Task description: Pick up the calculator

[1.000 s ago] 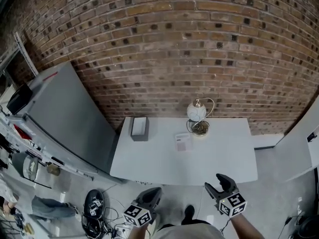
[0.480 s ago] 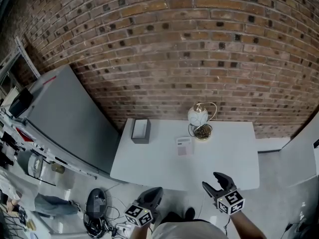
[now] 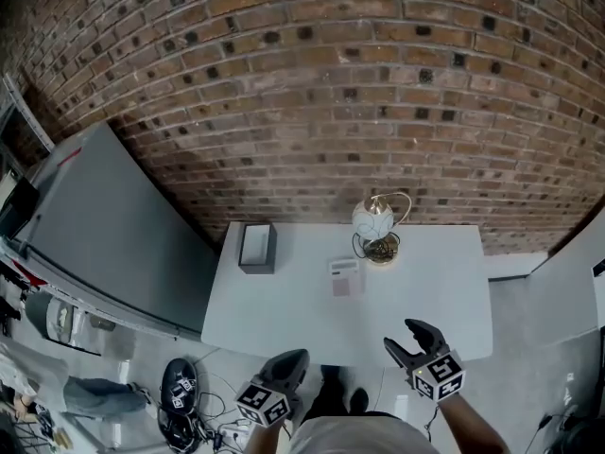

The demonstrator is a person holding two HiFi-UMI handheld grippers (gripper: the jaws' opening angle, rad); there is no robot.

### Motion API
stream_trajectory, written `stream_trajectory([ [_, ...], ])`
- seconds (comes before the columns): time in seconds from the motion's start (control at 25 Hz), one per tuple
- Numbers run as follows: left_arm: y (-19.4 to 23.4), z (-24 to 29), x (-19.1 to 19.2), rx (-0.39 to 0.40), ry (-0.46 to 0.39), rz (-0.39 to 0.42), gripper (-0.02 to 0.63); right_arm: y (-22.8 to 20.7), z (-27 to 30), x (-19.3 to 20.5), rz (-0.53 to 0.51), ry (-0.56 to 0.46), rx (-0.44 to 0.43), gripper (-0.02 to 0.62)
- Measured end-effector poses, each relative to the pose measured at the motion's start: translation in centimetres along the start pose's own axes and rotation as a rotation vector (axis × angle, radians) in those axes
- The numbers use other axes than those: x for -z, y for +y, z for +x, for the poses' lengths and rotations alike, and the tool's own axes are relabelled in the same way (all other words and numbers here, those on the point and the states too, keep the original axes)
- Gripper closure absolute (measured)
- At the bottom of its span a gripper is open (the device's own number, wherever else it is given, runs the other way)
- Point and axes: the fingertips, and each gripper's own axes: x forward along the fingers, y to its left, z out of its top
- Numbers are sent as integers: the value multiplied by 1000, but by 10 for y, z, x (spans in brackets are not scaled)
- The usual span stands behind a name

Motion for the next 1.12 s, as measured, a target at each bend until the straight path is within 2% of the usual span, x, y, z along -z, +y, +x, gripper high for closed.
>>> stream_trajectory([
  [0.32,59,34,-8,54,53,-9,592,-22,71,12,11,89,29,324],
  [0.68,132,80,-10,117,109,54,593,-44,169,29,37,170,70,318],
  [1.12,190,130,13,144,187,18,593,-67,246,70,94,280,101,316],
])
